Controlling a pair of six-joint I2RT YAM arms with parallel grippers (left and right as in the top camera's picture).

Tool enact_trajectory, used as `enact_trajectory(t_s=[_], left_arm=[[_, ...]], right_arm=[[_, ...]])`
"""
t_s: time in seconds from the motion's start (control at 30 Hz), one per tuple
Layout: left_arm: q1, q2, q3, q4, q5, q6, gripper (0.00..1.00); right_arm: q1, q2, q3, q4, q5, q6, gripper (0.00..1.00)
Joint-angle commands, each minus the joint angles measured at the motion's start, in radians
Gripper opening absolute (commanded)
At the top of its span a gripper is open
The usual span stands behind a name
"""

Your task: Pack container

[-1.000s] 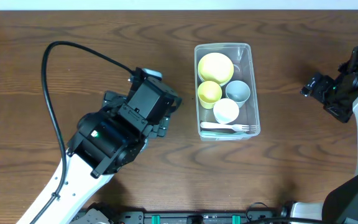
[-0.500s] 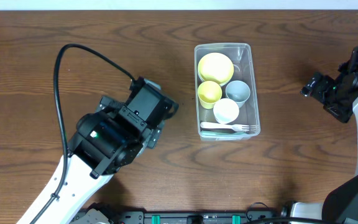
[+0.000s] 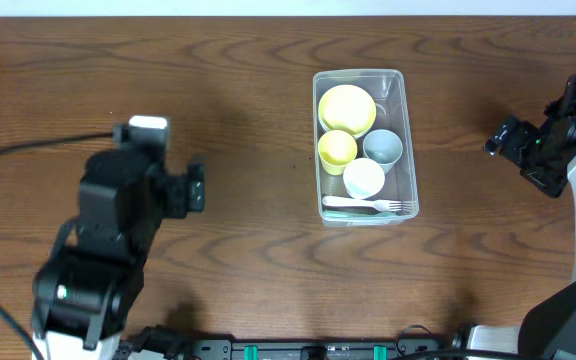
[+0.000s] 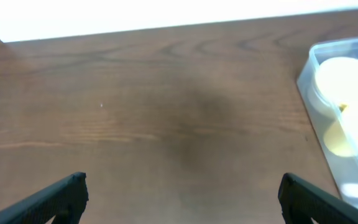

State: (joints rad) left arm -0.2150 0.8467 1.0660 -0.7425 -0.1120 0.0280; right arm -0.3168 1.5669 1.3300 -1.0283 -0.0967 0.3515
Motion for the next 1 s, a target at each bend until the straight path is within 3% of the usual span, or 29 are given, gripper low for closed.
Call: enact_trajectory(t_s=[0.0,0.47,0.97], left_arm=[[0.047,-0.105,-0.129,0.059,0.084,0.047,0.98],[0.127,-0.53,-0.597,0.154,0.132,0.039,0.98],[0.16,-0.803,-0.838,0.155,0.132,-0.047,0.98]], right_arm=[[-0.006,-0.002,0.0,0.0,0.003,-0.008,0.99],[-0.006,-0.002,0.0,-0.001,0.003,-0.008,0.99],[-0.005,-0.002,0.0,-0.001,0.003,-0.009,0.99]])
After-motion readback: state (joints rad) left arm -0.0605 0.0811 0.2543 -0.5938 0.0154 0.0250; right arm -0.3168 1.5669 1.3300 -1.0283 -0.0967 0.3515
